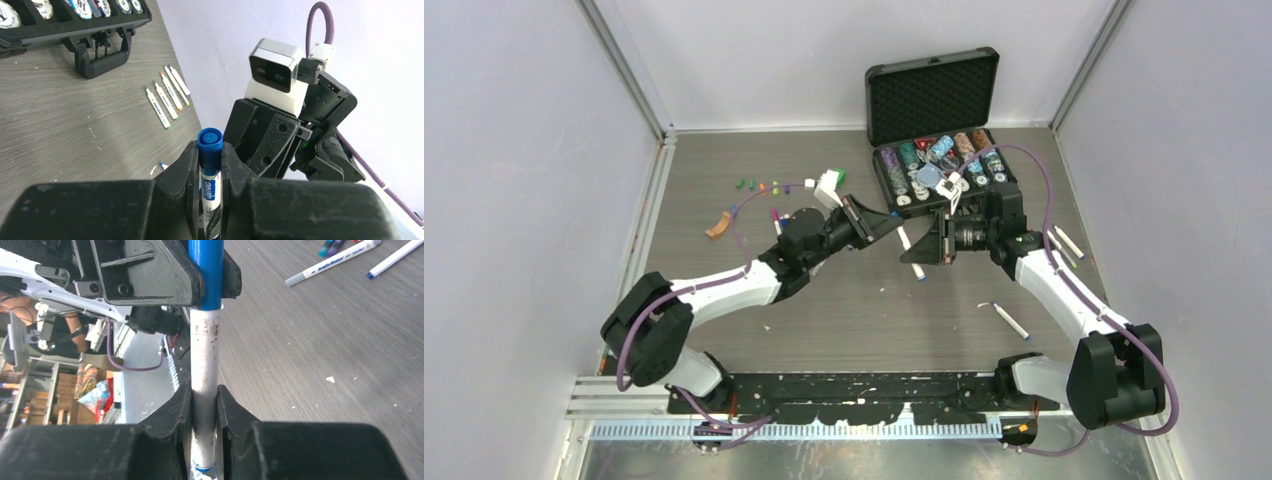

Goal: Open the pen caps
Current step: Open the pen cap from the pen.

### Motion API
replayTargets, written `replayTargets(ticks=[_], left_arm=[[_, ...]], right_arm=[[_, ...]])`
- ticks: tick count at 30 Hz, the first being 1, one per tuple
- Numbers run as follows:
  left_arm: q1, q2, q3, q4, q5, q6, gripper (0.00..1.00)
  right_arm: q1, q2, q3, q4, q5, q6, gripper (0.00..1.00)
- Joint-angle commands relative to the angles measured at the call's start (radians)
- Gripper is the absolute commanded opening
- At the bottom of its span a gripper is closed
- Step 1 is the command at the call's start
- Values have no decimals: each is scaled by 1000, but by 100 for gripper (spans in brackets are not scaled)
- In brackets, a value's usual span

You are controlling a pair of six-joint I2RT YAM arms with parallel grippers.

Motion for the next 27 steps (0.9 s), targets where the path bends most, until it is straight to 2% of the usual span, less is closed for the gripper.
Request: replayTargets(ticks=[1, 10, 21, 27], left_arm=[[165, -68, 39, 63, -150, 44, 0], [253, -166, 39, -4, -176, 83, 0], [373, -298, -40, -46, -203, 27, 0], [429, -339, -69, -51, -181, -5, 0]], right_arm=[[14, -29, 25, -133, -44, -81, 0], [20, -28, 41, -181, -39, -124, 0], [32, -30, 41, -190, -38, -136, 0], [34, -33, 60, -253, -28, -200, 0]])
